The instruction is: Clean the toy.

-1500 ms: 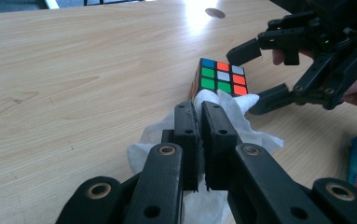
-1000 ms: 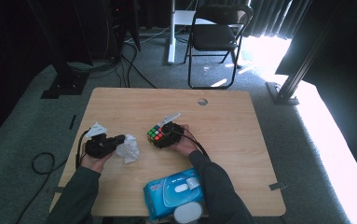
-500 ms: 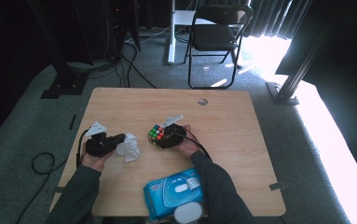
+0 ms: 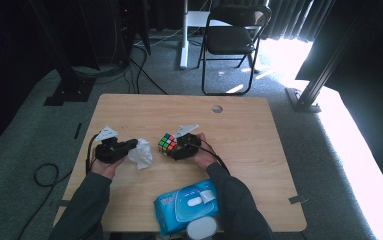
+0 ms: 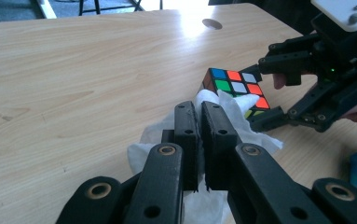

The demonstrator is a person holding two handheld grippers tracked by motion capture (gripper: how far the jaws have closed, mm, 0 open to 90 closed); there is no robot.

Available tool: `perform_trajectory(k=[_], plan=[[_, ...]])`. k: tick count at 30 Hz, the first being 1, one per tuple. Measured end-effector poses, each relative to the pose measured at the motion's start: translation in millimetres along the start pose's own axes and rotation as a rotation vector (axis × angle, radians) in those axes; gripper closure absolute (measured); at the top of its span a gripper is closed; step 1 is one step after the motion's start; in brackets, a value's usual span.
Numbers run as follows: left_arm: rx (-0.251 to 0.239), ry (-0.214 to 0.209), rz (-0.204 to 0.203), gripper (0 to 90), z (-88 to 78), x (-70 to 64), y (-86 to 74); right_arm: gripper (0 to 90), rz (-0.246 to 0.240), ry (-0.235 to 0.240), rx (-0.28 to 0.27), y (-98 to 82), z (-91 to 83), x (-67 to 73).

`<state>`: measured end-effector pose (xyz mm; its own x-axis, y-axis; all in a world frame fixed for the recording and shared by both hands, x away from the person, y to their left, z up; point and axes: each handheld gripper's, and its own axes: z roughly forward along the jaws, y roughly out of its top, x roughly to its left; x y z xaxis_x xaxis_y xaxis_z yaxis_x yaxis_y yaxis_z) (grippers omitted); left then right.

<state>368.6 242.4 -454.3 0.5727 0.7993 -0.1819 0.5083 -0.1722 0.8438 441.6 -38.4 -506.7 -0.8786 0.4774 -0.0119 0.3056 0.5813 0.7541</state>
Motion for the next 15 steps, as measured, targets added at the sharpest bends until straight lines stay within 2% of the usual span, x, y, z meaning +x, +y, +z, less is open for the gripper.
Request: perform_trajectory(k=[5,15], plan=[[0.004,0.003,0.006,86.0,4.5,0.5,4.6,34.3,-0.004,0.0,-0.001,1.8,-3.0,-0.5],[-0.017,0.007,-0.009,86.0,15.6,4.1,18.0,34.3,-0.027,0.01,-0.005,4.4,-3.6,5.3]])
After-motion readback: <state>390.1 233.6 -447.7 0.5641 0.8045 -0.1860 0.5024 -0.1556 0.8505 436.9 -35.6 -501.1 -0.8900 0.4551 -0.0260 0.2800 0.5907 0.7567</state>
